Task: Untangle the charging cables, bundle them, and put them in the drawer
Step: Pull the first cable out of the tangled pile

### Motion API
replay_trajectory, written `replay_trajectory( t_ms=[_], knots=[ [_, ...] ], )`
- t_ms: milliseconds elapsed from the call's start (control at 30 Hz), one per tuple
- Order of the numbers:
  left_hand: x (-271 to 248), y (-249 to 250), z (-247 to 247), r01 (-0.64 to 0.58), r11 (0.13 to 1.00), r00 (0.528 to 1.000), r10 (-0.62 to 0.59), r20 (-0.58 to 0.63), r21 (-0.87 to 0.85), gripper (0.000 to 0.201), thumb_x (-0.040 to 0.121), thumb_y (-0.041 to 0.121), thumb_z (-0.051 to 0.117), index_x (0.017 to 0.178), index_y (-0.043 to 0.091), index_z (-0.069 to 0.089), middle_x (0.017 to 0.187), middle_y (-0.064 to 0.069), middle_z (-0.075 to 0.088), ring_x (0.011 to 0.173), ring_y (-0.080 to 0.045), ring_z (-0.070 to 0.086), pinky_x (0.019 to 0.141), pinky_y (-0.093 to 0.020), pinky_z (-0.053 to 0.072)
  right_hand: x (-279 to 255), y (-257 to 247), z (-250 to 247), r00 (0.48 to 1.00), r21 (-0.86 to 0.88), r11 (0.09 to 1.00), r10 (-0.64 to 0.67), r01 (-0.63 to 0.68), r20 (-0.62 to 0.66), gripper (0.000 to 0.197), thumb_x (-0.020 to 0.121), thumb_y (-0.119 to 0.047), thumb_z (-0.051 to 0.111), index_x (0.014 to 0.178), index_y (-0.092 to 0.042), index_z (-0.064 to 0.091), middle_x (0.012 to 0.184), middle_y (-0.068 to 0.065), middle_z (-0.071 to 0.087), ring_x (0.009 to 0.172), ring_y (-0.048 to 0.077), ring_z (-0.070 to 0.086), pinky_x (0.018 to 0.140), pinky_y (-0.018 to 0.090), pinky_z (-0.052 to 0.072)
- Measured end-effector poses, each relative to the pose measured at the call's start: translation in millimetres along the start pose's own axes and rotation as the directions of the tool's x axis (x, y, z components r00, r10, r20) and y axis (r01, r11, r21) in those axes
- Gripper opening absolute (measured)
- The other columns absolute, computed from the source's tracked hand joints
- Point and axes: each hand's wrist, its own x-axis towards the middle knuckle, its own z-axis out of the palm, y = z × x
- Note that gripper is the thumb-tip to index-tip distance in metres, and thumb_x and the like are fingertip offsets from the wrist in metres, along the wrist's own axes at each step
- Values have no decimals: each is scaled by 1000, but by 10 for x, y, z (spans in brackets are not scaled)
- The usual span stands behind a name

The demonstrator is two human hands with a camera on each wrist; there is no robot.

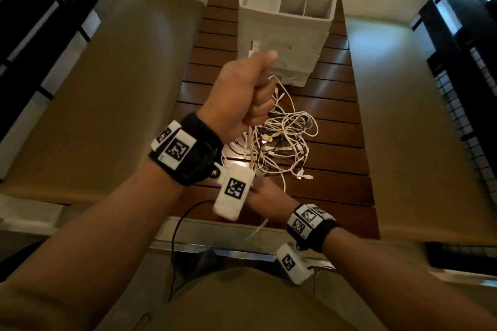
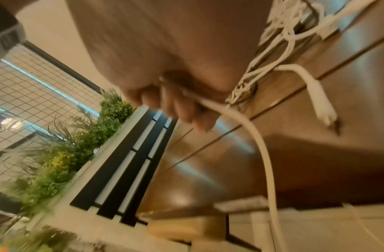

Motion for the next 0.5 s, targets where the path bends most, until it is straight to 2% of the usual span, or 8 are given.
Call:
replay_trajectory(
  t_ms=[67, 167, 233, 267, 300, 367, 433, 500],
  knots=[
    [1, -34, -71, -21, 999, 1000, 21, -5, 49, 49, 111, 33, 44, 65, 24, 29, 48, 7, 23, 39, -13, 15, 39, -19, 18, -54, 6, -222, 997, -139, 990, -9, 19, 72, 55, 87, -67, 66, 122, -25, 61, 119, 2, 71, 109, 21, 68, 96, 51, 57],
    [12, -34, -185, -43, 996, 998, 46, -37, 82, 50, 111, 36, 45, 66, 24, 28, 51, 4, 21, 41, -14, 15, 40, -19, 17, -198, -73, -734, 990, -132, 991, -8, 27, 138, 56, 80, -67, 76, 123, -33, 62, 122, -10, 64, 110, 4, 64, 94, 31, 56],
    [17, -68, -225, -39, 997, 996, 45, -78, 74, 51, 111, 37, 46, 65, 24, 28, 53, 2, 20, 43, -14, 15, 41, -21, 16, -200, -166, -1032, 998, -45, 998, -51, 50, -22, 42, 86, -54, 73, 114, -23, 67, 110, -6, 69, 97, 5, 68, 80, 22, 55],
    [20, -91, -230, -35, 997, 994, 42, -99, 74, 51, 111, 39, 46, 65, 24, 29, 54, 2, 20, 44, -14, 16, 41, -21, 16, -112, -176, -1141, 979, -57, 997, -70, 60, -191, 34, 90, -49, 73, 107, -20, 67, 103, -3, 70, 89, 9, 68, 75, 24, 54],
    [33, -113, -226, -31, 996, 992, 41, -122, 78, 51, 111, 41, 45, 65, 24, 30, 55, 2, 21, 44, -14, 17, 41, -22, 16, 23, -169, -1227, 925, -143, 989, -90, 39, -370, 28, 93, -46, 72, 102, -20, 66, 98, -2, 68, 84, 12, 66, 72, 28, 53],
    [64, -168, -215, -8, 995, 985, 25, -168, 102, 52, 110, 46, 44, 64, 23, 35, 55, 2, 24, 45, -15, 19, 41, -24, 17, 290, -124, -1276, 813, -333, 936, -103, -116, -573, 27, 94, -46, 71, 102, -24, 59, 100, -4, 61, 83, 12, 61, 74, 36, 54],
    [107, -212, -216, 15, 991, 980, 12, -199, 135, 55, 110, 50, 42, 63, 20, 39, 54, 1, 29, 44, -15, 22, 41, -25, 17, 475, -91, -1218, 804, -463, 856, -102, -229, -586, 38, 92, -48, 71, 114, -22, 53, 114, 0, 55, 88, 17, 60, 77, 39, 54],
    [145, -257, -230, 27, 986, 979, 7, -203, 165, 55, 110, 50, 42, 64, 20, 41, 54, 0, 31, 43, -14, 23, 40, -25, 18, 576, -117, -1141, 800, -567, 794, -188, -218, -570, 48, 92, -43, 72, 126, -20, 49, 125, 6, 49, 87, 20, 60, 74, 38, 54]
  ],
)
